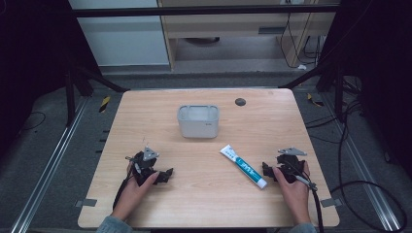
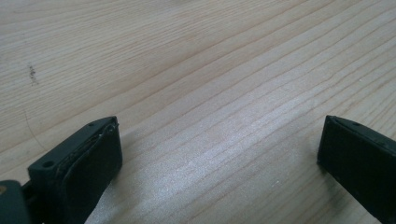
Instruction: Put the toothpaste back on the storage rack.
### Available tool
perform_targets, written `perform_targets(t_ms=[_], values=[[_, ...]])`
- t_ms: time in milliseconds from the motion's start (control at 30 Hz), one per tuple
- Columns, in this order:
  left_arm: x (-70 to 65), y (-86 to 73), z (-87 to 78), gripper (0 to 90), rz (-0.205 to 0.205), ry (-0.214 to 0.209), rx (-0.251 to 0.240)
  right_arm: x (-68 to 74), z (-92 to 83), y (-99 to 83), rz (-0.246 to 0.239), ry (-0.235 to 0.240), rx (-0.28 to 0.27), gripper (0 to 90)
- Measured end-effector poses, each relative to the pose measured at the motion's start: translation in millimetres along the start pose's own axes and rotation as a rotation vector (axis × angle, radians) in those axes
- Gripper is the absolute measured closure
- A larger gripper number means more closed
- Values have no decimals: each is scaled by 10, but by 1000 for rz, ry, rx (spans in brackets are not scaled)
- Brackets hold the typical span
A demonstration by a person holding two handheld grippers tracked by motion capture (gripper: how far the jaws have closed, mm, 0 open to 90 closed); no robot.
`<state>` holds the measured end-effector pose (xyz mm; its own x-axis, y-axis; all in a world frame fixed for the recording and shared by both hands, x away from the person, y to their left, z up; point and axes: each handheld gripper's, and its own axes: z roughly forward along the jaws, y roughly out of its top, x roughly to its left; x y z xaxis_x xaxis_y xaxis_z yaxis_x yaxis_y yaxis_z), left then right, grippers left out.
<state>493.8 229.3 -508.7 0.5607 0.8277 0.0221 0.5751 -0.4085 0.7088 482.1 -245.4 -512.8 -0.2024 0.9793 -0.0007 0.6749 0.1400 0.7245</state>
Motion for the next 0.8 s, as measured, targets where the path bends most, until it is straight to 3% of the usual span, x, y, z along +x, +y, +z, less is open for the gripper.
perform_targets(t_ms=[133,300,500,633,700,767,800], values=[[0,0,0,0,0,0,0,8,-23,-24,-23,21,-2,4],[0,0,0,0,0,0,0,15,-35,-35,-18,18,-2,6],[0,0,0,0,0,0,0,34,-105,-34,-32,44,-22,141],[0,0,0,0,0,0,0,93,-246,51,-49,42,-95,160],[-1,0,0,0,-1,0,0,135,-321,96,-64,54,-127,216],[-1,0,0,0,-1,0,0,159,-347,107,-68,69,-136,225],[-1,0,0,0,-1,0,0,218,-387,130,-99,84,-138,253]])
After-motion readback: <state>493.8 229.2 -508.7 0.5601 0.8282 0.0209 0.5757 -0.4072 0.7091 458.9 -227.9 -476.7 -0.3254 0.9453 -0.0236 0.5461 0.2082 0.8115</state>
